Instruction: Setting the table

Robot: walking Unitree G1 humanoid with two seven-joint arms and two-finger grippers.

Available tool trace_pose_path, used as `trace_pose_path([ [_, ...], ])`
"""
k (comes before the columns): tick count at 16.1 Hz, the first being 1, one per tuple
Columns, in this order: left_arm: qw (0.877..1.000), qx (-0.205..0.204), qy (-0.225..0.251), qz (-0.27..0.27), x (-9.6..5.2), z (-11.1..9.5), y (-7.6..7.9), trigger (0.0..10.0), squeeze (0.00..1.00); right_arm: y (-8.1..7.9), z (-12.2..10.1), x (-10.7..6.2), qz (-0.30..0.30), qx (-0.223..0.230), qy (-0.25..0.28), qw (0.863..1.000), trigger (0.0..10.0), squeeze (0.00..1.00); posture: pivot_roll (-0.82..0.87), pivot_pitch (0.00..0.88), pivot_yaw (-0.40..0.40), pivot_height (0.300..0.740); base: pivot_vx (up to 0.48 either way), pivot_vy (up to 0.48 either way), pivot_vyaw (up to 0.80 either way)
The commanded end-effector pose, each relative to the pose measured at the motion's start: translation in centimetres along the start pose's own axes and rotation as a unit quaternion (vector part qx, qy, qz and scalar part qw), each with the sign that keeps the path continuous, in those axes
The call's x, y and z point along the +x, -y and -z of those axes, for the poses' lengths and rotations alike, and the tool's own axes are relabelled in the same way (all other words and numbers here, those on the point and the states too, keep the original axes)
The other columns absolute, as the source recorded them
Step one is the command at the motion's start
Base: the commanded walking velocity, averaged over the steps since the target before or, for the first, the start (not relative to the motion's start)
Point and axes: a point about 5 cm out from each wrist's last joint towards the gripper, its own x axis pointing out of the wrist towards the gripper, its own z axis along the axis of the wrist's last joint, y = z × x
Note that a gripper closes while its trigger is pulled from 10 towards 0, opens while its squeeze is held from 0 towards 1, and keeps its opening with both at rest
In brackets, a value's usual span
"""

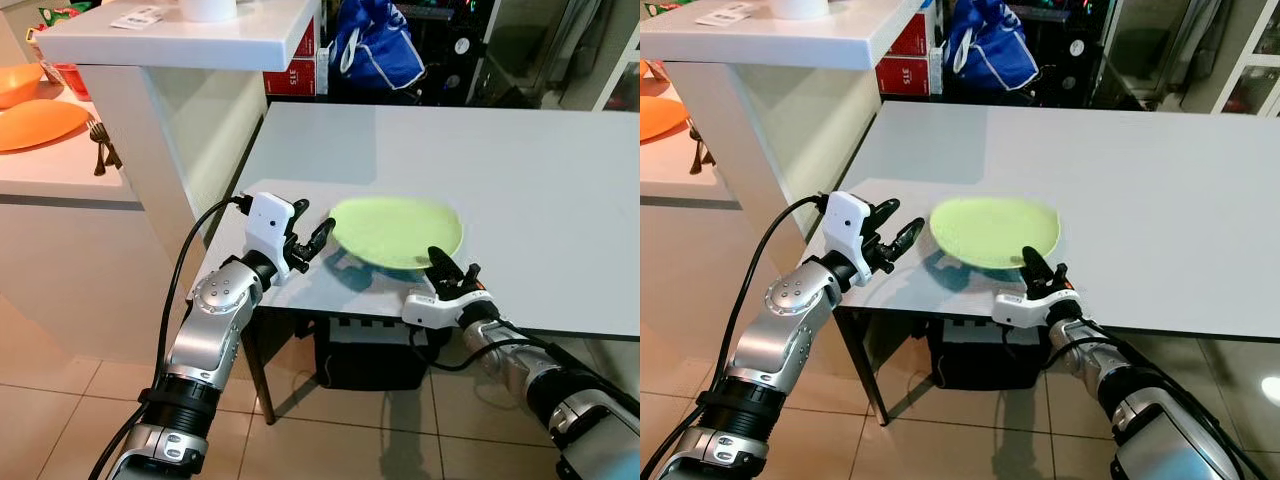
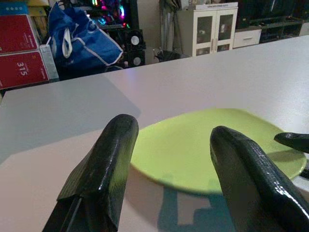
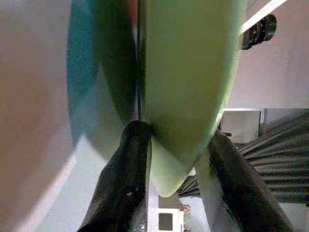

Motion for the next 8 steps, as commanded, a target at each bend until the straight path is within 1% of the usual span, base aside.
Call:
trace_pose_path([
  [1,1.000,0.006,0.006,-0.001,0.08,-0.50,-0.03,10.0,0.00,-4.74,0.27,-3.35,-0.122,-0.017,-0.011,0.992,10.0,1.00,-0.01,0.026,0.100,0.740,0.000,0.000,0.00],
  [2,1.000,0.006,0.006,-0.001,0.08,-0.50,-0.02,10.0,0.00,-4.77,0.29,-3.37,-0.126,-0.010,-0.013,0.992,10.0,1.00,-0.01,0.024,0.100,0.740,0.000,0.000,0.00],
  [8,1.000,0.007,0.007,-0.002,0.07,-0.49,-0.12,10.0,0.00,-4.77,0.30,-3.32,-0.129,-0.013,-0.013,0.991,10.0,1.00,-0.01,0.014,0.095,0.740,0.000,0.000,0.00],
])
